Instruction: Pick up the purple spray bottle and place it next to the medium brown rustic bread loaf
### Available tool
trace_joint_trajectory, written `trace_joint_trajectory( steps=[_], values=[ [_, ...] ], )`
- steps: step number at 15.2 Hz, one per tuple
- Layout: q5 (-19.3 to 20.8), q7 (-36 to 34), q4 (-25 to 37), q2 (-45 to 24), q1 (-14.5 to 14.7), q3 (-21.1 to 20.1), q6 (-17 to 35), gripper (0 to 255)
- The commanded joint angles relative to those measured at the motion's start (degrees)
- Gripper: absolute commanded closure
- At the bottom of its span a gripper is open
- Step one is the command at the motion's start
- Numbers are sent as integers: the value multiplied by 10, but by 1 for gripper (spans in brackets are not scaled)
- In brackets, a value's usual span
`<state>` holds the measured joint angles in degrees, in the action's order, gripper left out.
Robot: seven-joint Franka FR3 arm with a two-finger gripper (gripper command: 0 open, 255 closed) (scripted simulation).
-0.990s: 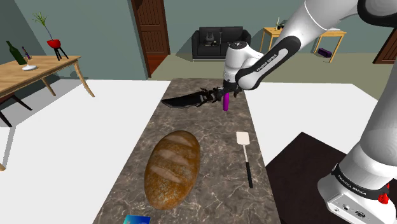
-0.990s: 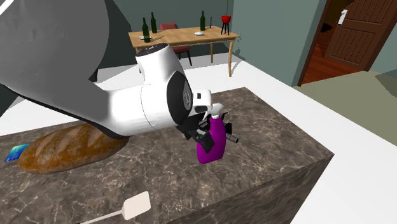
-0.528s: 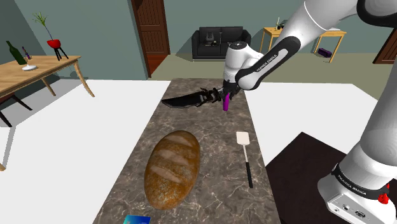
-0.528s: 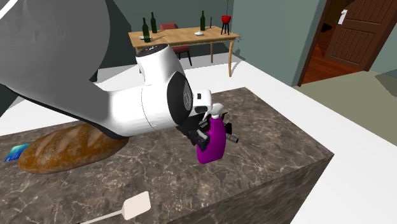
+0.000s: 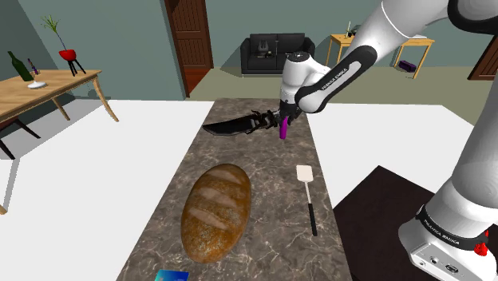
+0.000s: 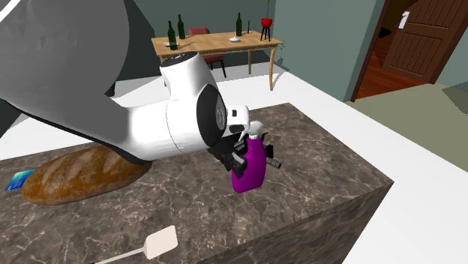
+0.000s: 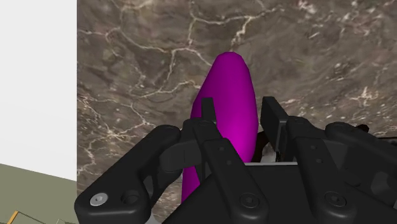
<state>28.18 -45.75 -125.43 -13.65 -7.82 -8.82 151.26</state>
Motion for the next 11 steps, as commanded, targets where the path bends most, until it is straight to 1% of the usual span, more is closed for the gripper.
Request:
trace_joint_trajectory(
  steps=[1, 11],
  values=[
    [-6, 6, 0, 6, -2, -2, -6, 255],
    [-57, 54, 14, 58, -10, -18, -67, 255]
  ],
)
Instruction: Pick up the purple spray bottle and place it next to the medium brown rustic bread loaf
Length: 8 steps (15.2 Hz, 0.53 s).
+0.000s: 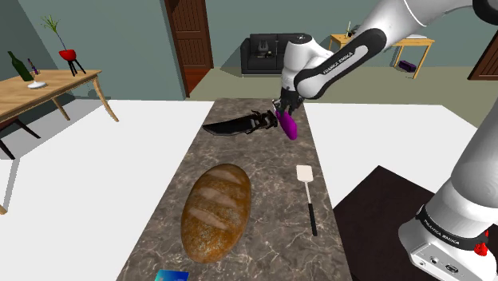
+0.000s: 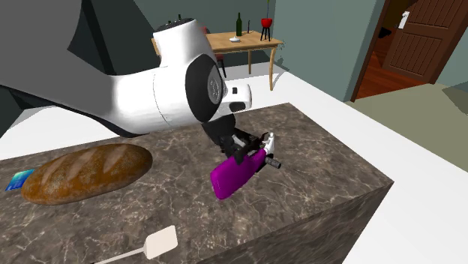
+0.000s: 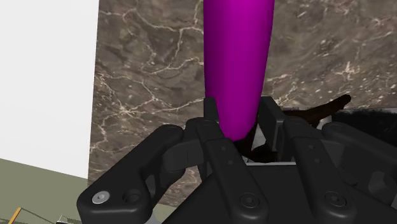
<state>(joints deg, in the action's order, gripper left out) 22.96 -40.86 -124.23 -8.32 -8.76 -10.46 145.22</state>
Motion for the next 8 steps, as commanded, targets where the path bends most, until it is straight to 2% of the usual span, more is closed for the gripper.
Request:
trace_joint_trajectory(
  steps=[1, 8],
  values=[
    [-10, 9, 4, 10, -1, -2, -13, 255],
    [-38, 37, 24, 40, -3, -7, -59, 255]
  ],
)
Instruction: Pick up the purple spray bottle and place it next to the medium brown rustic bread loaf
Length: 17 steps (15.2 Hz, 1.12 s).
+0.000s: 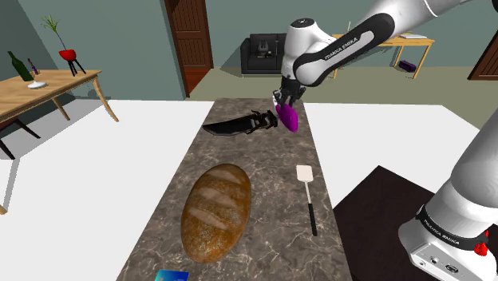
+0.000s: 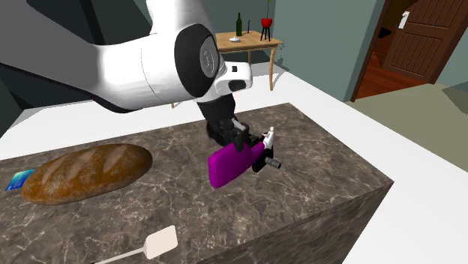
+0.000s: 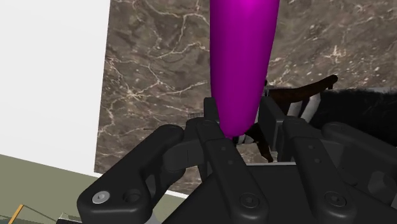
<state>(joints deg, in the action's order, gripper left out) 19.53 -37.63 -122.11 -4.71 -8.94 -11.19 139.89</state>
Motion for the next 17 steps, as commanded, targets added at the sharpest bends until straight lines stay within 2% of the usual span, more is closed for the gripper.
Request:
trace_joint_trajectory(
  steps=[1, 17],
  values=[
    [-7, 8, 6, 7, -1, -1, -12, 255],
    [-49, 54, 76, 54, 0, -4, -123, 255]
  ],
)
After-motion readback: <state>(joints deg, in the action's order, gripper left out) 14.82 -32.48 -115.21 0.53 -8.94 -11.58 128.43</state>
